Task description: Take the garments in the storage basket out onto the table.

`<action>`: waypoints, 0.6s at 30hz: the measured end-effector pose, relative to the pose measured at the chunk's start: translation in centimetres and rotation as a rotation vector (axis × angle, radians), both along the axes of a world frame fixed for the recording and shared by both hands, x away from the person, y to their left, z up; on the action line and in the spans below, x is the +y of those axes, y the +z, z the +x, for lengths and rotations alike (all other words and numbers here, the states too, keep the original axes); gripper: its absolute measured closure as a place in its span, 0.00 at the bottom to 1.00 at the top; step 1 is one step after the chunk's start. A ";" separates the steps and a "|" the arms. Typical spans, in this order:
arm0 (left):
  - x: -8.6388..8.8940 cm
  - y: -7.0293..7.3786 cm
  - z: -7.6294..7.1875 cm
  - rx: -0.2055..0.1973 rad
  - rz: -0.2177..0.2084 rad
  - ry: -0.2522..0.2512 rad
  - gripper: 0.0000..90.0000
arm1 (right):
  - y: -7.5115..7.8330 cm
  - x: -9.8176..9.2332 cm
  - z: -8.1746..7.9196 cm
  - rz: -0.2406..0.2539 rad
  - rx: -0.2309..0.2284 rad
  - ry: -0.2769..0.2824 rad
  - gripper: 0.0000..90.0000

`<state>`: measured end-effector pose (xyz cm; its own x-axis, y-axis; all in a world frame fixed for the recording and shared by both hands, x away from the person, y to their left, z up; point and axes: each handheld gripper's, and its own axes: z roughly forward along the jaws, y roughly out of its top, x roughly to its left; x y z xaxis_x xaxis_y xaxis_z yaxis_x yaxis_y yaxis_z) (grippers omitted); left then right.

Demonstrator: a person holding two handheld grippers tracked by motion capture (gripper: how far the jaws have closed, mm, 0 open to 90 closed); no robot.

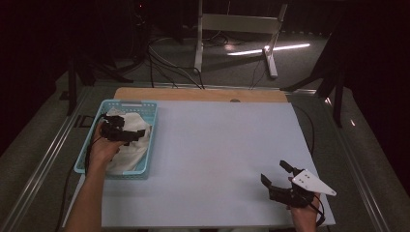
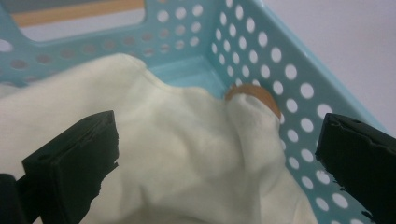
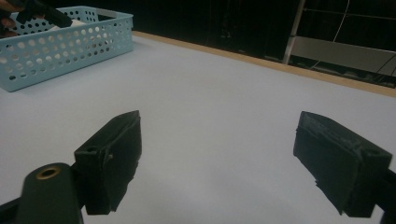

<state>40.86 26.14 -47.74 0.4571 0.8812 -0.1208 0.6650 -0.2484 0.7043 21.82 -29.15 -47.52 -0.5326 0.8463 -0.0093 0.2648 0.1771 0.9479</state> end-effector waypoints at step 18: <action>-1.2 -1.6 0.8 0.192 0.120 0.016 0.05 | 0.0 0.1 0.1 -0.003 -0.001 0.005 0.17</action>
